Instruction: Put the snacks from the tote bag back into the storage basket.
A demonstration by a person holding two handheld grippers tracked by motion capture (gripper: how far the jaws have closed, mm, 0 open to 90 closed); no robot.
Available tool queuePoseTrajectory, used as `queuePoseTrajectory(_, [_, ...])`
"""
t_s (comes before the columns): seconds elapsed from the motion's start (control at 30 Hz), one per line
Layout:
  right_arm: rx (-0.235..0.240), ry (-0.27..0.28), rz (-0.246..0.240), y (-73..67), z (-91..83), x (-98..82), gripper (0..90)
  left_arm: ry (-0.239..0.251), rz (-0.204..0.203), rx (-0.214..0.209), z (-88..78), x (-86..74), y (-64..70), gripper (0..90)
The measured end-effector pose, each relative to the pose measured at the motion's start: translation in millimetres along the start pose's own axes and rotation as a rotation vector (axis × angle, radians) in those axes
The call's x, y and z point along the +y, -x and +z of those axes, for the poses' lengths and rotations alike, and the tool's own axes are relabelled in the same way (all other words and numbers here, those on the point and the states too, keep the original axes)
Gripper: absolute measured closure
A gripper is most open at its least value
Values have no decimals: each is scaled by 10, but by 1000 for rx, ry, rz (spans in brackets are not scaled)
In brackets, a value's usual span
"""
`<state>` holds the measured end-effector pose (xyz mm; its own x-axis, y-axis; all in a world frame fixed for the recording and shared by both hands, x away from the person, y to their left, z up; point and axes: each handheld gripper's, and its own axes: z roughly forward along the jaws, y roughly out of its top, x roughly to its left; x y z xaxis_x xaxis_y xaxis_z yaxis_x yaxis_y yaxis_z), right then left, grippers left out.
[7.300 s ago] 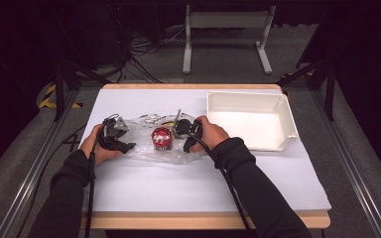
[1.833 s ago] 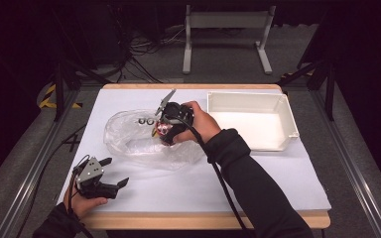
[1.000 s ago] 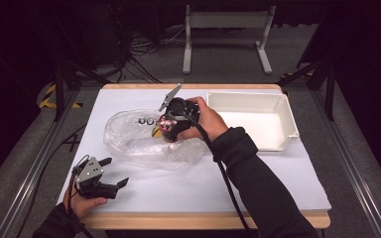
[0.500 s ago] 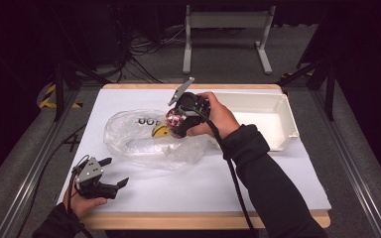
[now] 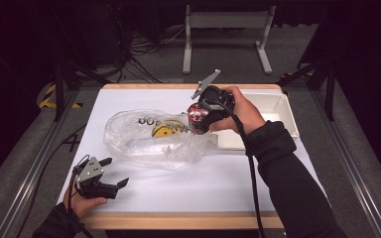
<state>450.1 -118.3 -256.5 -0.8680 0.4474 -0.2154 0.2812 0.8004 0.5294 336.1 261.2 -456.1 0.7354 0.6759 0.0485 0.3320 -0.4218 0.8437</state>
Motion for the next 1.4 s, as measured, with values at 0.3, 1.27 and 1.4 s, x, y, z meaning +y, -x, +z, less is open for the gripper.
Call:
queuePoseTrajectory(0.3, [-12,-30,30,144,-145,-256,227,-2,8,1,2,3,0,71])
queuePoseTrajectory(1.27, [-24,-215,159,642,147,-1000,227,-7,14,-7,10,5,6,71])
queuePoseTrajectory(1.4, [-19,-227,175,687,218,-1061,227,-7,14,-6,9,5,7,71])
